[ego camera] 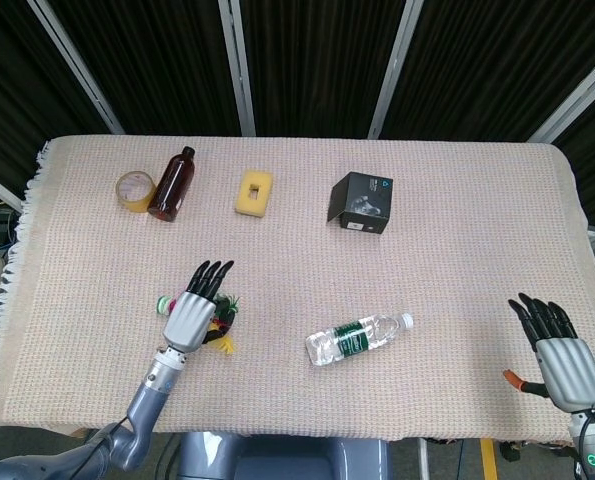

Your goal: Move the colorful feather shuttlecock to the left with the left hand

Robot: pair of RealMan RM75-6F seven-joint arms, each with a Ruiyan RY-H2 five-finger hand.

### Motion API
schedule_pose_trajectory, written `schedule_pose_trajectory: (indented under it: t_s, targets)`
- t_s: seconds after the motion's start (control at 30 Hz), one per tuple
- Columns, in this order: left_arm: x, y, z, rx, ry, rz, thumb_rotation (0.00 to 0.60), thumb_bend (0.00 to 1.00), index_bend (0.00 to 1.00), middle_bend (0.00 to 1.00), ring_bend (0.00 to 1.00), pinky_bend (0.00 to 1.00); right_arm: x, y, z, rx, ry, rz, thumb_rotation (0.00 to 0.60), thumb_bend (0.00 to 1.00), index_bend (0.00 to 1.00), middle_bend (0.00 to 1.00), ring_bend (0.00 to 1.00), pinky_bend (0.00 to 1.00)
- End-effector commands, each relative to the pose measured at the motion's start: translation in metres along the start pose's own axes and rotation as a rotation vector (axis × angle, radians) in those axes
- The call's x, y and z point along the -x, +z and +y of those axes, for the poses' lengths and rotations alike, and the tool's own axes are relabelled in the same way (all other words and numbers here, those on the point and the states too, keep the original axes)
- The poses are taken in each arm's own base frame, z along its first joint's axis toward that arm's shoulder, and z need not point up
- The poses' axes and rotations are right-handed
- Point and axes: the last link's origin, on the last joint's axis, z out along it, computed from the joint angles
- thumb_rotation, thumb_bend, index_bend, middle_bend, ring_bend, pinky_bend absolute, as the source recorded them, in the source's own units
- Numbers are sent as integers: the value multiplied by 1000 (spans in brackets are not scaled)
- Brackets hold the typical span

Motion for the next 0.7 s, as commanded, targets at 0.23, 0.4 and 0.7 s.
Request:
schedule_pose_trajectory:
  t_s: [0.23, 0.4, 0.7]
  targets:
    - [-36, -18, -11, -11, -57, 119, 530, 480, 752, 0, 0, 0, 1, 0, -1, 0, -5, -1, 600, 107, 0, 0, 0, 0]
    - [-60, -37, -29, -47, -51, 176, 527, 480, 760, 0, 0, 0, 0, -1, 0, 6, -10, 5, 600, 107, 0, 0, 0, 0]
    - [-111, -75, -80, -127, 94, 240, 530, 479, 780, 9, 0, 0, 1, 2, 1, 29, -19, 15, 600, 107, 0, 0, 0, 0]
